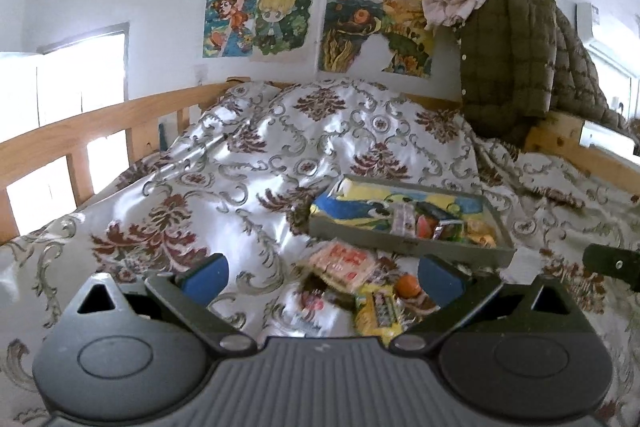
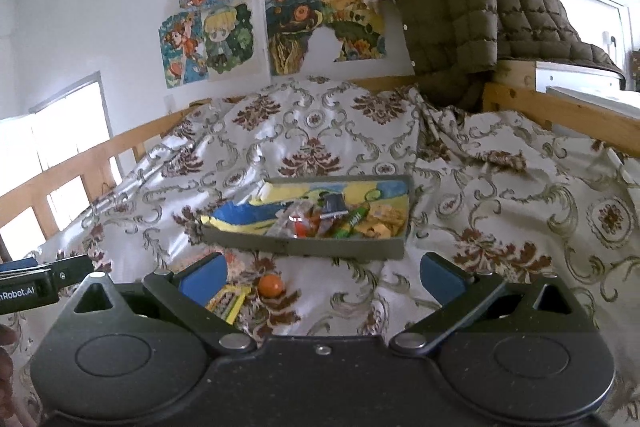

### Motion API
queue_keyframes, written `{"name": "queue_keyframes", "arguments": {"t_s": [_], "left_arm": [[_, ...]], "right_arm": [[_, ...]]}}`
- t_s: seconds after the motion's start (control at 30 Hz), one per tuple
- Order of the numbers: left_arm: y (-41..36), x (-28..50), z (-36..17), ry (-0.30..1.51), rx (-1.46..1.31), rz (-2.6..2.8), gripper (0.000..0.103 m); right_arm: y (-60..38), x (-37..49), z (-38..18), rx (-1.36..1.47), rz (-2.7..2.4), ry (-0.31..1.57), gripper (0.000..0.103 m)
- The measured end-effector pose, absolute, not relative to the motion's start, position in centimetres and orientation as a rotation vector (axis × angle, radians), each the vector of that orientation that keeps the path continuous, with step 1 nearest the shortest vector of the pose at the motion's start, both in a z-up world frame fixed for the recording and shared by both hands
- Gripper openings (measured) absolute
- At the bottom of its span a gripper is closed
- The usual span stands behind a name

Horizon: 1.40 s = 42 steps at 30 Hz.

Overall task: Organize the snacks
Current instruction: 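Lift both open tools away from the tray toward the remaining snacks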

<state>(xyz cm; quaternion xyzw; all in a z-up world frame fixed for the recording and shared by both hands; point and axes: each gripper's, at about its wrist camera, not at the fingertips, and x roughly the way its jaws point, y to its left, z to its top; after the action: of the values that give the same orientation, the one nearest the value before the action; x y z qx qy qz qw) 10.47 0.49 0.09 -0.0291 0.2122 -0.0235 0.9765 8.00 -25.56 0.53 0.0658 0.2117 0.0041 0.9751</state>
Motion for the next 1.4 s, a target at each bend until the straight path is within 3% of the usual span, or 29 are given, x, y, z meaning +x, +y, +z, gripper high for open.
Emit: {"name": "queue_keyframes", "arguments": {"t_s": [1.4], "left_arm": [[2.0, 11.7, -3.7, 0.666, -0.067, 0.134, 0.103]], "right_arm": [[-21.7, 8.9, -4.3, 0.031, 0.021, 0.67, 0.102]]}}
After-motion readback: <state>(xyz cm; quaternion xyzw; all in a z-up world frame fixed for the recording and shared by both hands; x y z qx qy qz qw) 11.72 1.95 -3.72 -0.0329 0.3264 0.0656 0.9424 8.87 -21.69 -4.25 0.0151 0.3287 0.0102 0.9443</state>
